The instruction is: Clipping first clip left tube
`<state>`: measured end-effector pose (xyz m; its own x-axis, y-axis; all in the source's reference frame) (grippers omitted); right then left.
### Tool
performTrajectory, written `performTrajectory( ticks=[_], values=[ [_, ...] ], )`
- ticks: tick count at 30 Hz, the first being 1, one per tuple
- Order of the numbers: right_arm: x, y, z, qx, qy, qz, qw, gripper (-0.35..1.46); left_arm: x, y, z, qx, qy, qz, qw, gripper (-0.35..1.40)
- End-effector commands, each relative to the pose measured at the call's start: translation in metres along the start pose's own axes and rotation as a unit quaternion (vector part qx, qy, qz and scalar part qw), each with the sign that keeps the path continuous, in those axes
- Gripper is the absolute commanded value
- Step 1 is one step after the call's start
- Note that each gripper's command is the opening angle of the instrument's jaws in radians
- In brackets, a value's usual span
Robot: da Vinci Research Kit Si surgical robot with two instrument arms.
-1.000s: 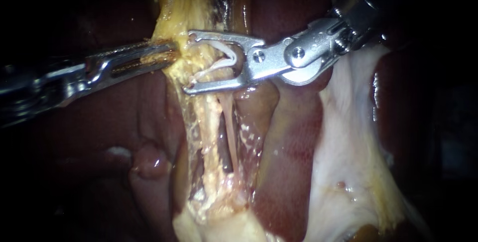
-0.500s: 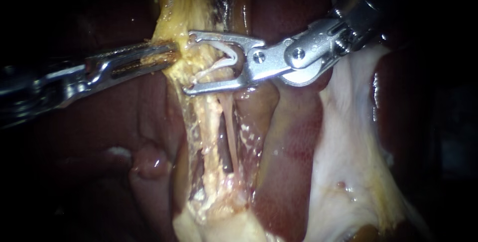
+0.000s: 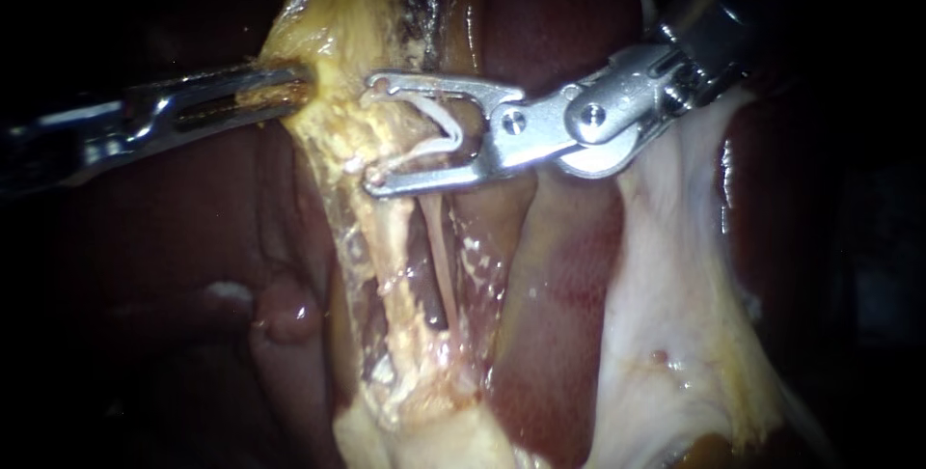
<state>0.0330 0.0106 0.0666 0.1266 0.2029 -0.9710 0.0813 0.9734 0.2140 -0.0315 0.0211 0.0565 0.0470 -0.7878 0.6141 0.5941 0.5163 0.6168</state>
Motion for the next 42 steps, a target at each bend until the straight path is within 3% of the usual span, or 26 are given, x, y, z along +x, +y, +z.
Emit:
performTrajectory(
  ticks=[1,8,12,24,32,42],
  values=[
    [0.0000,-0.0001,0.0000,0.000,0.001,0.008,1.0000,0.53,0.0000,0.0000,0.0000,0.000,0.000,0.000,1.0000,-0.35],
    [-0.0005,-0.0015,-0.0006,0.007,0.004,0.039,0.9992,0.47,0.0000,0.0001,-0.0001,-0.001,0.000,0.000,1.0000,-0.35],
    [-0.0014,-0.0026,-0.0005,0.020,-0.018,0.056,0.9981,0.37,-0.0001,0.0001,-0.0001,-0.001,-0.002,0.000,1.0000,-0.35],
    [-0.0054,-0.0061,0.0014,0.049,-0.028,0.107,0.9926,0.41,-0.0002,0.0001,-0.0003,0.000,-0.003,-0.001,1.0000,-0.35],
    [-0.0080,-0.0081,0.0010,0.059,-0.050,0.144,0.9865,0.46,-0.0004,0.0001,-0.0006,0.000,-0.006,-0.001,1.0000,-0.35],
    [-0.0086,-0.0089,-0.0006,0.062,-0.055,0.168,0.9823,0.46,-0.0009,-0.0004,-0.0011,0.001,-0.011,-0.006,0.9999,-0.35]
  ],
)
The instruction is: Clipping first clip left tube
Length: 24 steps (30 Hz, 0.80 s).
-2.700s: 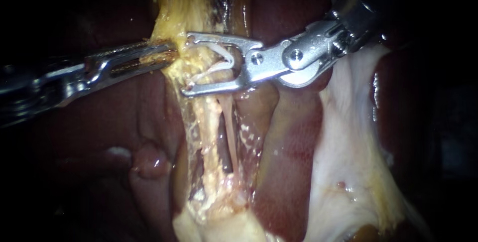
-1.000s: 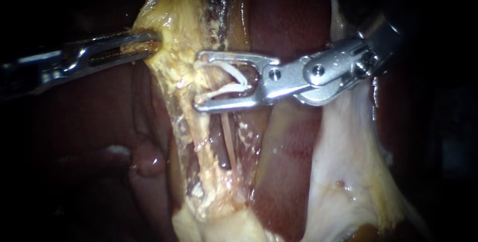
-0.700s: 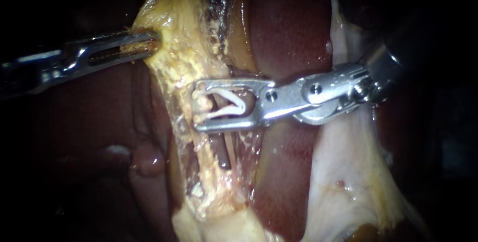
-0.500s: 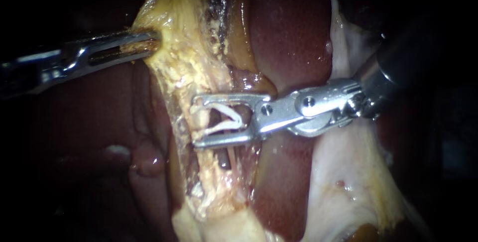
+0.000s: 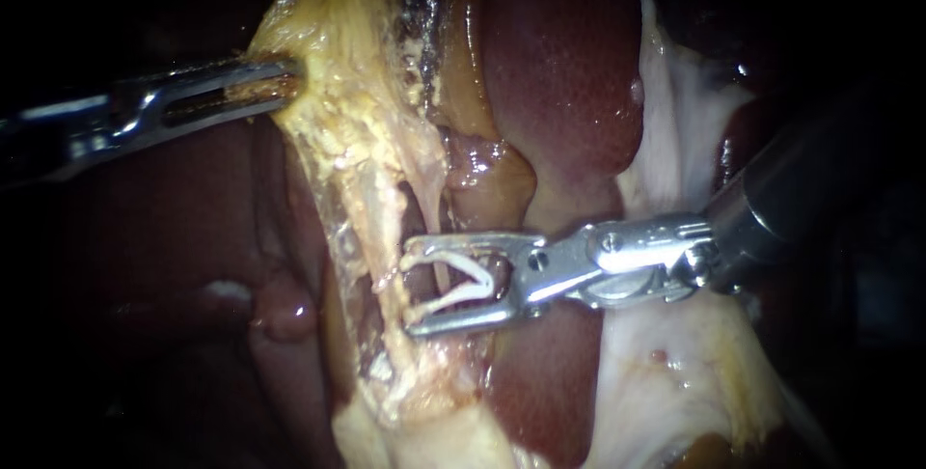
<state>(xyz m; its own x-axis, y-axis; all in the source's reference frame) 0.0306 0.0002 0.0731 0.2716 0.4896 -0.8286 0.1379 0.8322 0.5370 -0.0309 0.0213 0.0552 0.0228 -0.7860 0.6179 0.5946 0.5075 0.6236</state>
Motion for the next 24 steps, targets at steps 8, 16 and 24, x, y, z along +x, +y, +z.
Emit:
performTrajectory(
  ticks=[8,16,24],
  values=[
    [-0.0014,0.0007,0.0004,-0.002,-0.011,0.007,0.9999,0.46,-0.0002,-0.0009,-0.0003,0.000,-0.003,-0.001,1.0000,-0.35],
    [-0.0037,0.0016,0.0023,-0.003,-0.018,0.017,0.9997,0.47,-0.0005,-0.0017,-0.0005,0.000,-0.009,-0.002,1.0000,-0.35],
    [-0.0039,0.0018,0.0037,0.005,-0.018,0.017,0.9997,0.46,-0.0008,-0.0023,-0.0005,-0.001,-0.012,-0.003,0.9999,-0.35]
  ],
)
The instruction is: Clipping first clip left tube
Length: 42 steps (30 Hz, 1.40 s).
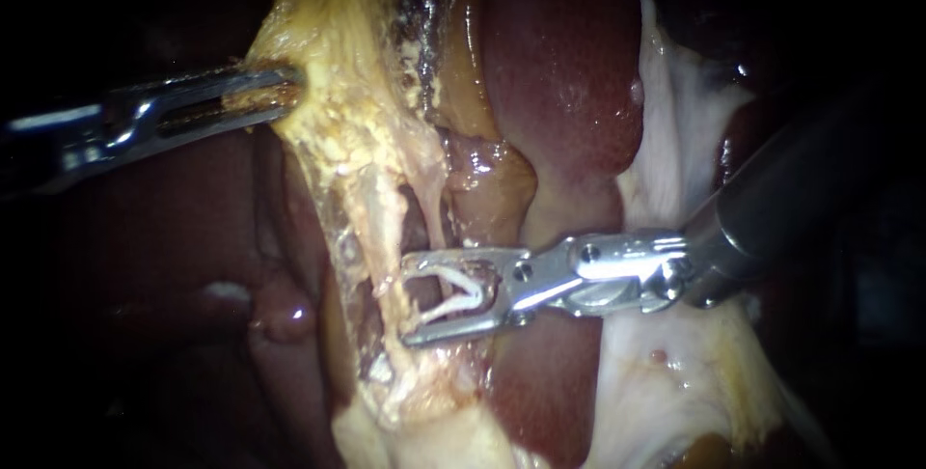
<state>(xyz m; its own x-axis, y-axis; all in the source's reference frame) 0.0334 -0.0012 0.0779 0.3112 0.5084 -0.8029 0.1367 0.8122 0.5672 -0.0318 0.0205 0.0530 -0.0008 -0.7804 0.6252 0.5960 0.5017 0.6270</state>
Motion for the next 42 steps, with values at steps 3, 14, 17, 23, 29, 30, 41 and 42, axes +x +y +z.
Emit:
performTrajectory(
  ticks=[3,14,17,23,29,30,41,42],
  values=[
    [-0.0002,0.0001,0.0007,0.006,0.000,0.003,1.0000,0.46,0.0000,-0.0003,0.0001,0.001,0.001,0.000,1.0000,-0.35],
    [-0.0005,-0.0006,0.0012,0.072,0.017,0.030,0.9968,0.46,-0.0001,-0.0004,-0.0002,0.003,0.001,0.000,1.0000,-0.35],
    [-0.0003,-0.0009,0.0013,0.088,0.022,0.039,0.9951,0.44,-0.0001,-0.0003,-0.0003,0.004,0.002,0.000,1.0000,-0.35],
    [0.0001,-0.0009,0.0023,0.103,0.030,0.047,0.9931,0.41,-0.0002,-0.0003,-0.0002,0.004,0.002,0.000,1.0000,-0.35],
    [0.0001,-0.0007,0.0036,0.107,0.031,0.058,0.9922,0.38,-0.0002,-0.0003,-0.0002,0.004,0.002,0.000,1.0000,-0.35],
    [0.0000,-0.0007,0.0037,0.106,0.032,0.061,0.9920,0.37,-0.0002,-0.0003,-0.0002,0.004,0.002,0.000,1.0000,-0.35],
    [0.0000,-0.0004,0.0038,0.107,0.037,0.081,0.9903,0.26,-0.0002,-0.0003,-0.0002,0.004,0.002,0.000,1.0000,-0.35],
    [0.0000,-0.0004,0.0038,0.107,0.036,0.087,0.9898,0.21,-0.0002,-0.0003,-0.0002,0.004,0.002,0.000,1.0000,-0.35]
  ],
)
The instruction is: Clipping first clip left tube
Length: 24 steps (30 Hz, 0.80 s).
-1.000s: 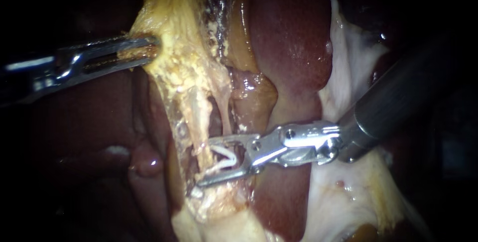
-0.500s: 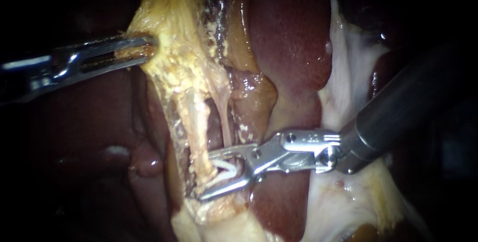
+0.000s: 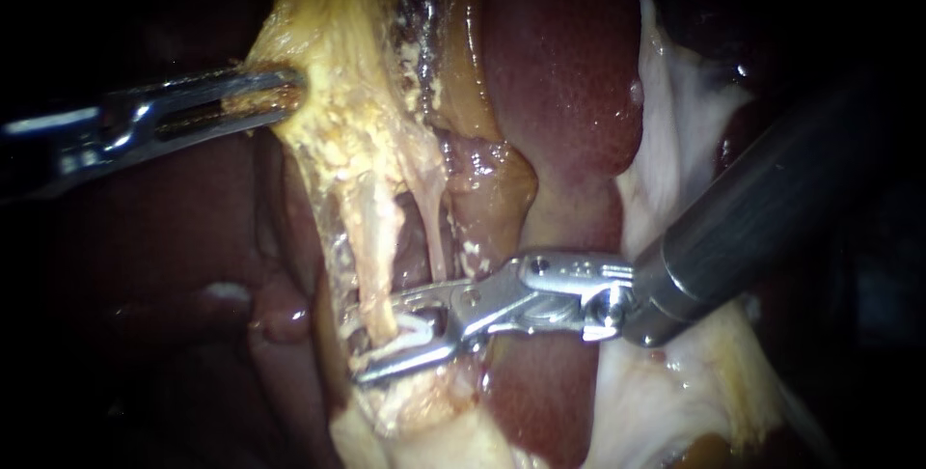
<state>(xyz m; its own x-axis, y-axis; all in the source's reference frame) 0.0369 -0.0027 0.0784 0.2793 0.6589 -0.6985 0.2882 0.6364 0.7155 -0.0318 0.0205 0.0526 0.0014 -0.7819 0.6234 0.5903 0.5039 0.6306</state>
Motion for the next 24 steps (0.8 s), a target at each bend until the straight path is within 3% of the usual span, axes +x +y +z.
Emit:
performTrajectory(
  ticks=[1,4,12,24],
  values=[
    [0.0001,-0.0001,0.0000,-0.001,0.000,0.004,1.0000,0.13,0.0000,0.0000,0.0000,0.000,0.000,0.000,1.0000,-0.35],
    [0.0000,-0.0001,-0.0002,-0.004,0.001,0.025,0.9997,-0.35,0.0000,0.0000,0.0000,0.000,0.000,0.000,1.0000,-0.35],
    [-0.0002,0.0006,-0.0005,-0.020,0.007,0.063,0.9978,-0.35,0.0000,0.0000,0.0000,0.000,0.000,0.000,1.0000,-0.35],
    [-0.0005,0.0007,-0.0004,-0.020,0.007,0.068,0.9975,-0.35,0.0001,0.0001,0.0001,0.000,0.000,0.000,1.0000,-0.35]
  ],
)
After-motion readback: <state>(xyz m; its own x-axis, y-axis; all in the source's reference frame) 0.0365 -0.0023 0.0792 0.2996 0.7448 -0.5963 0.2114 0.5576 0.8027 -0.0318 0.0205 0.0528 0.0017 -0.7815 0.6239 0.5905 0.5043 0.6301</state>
